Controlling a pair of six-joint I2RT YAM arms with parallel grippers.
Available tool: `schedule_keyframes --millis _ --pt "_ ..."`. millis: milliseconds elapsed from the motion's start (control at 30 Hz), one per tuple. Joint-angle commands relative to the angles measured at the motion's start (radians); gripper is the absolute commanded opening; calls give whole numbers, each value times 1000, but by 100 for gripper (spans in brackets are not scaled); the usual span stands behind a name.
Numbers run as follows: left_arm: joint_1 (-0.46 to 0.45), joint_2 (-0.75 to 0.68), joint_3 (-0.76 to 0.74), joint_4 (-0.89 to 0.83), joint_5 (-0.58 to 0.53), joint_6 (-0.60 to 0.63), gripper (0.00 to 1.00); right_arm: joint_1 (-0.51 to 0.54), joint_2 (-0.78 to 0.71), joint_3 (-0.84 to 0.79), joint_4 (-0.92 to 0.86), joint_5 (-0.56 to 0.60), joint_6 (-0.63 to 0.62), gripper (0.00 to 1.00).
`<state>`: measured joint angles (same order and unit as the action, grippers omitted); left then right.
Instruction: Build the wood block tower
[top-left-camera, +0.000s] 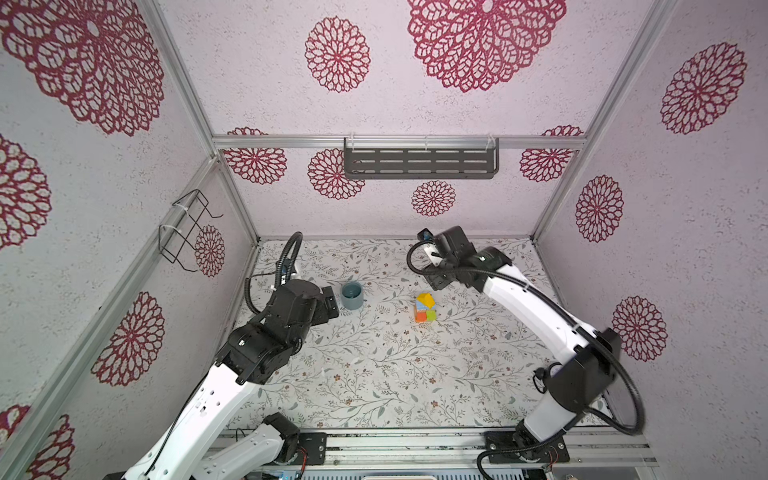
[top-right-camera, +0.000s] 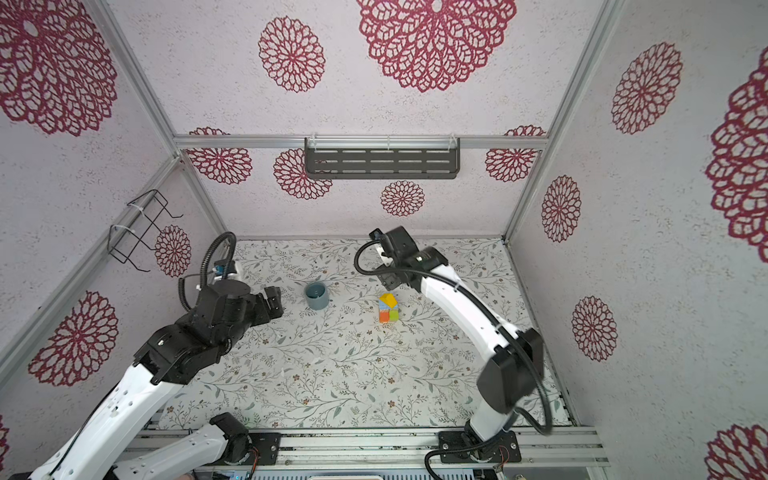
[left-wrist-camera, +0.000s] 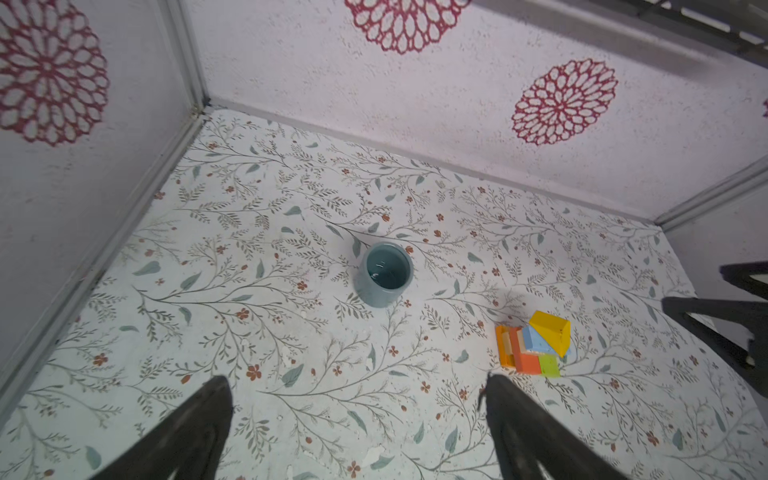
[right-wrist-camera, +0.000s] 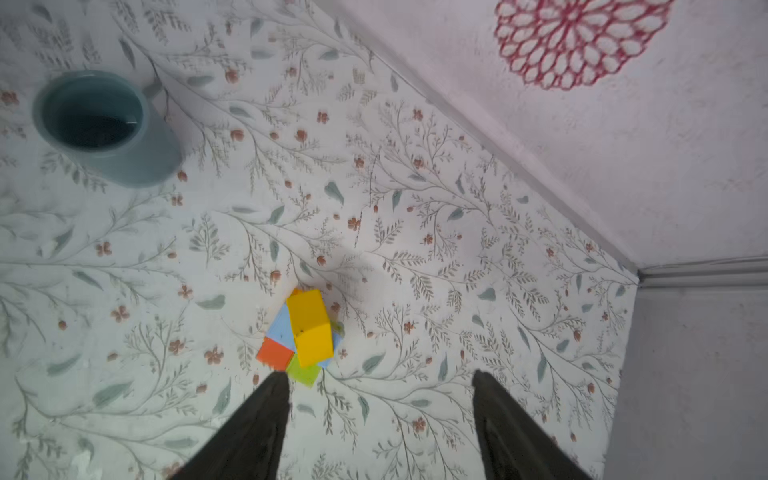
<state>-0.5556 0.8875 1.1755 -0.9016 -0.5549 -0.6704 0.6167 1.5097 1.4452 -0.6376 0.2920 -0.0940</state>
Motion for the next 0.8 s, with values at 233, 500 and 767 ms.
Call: schedule_keyframes --millis 233,500,767 --pt "87 -310 -409 370 -256 186 97 -48 -495 -675 525 437 225 99" --pt "319 -69 -498 505 -55 259 97 -106 -619 -989 891 655 216 99" --pt "617 112 -596 778 121 301 97 -214 -560 -1173 1258 652 145 99"
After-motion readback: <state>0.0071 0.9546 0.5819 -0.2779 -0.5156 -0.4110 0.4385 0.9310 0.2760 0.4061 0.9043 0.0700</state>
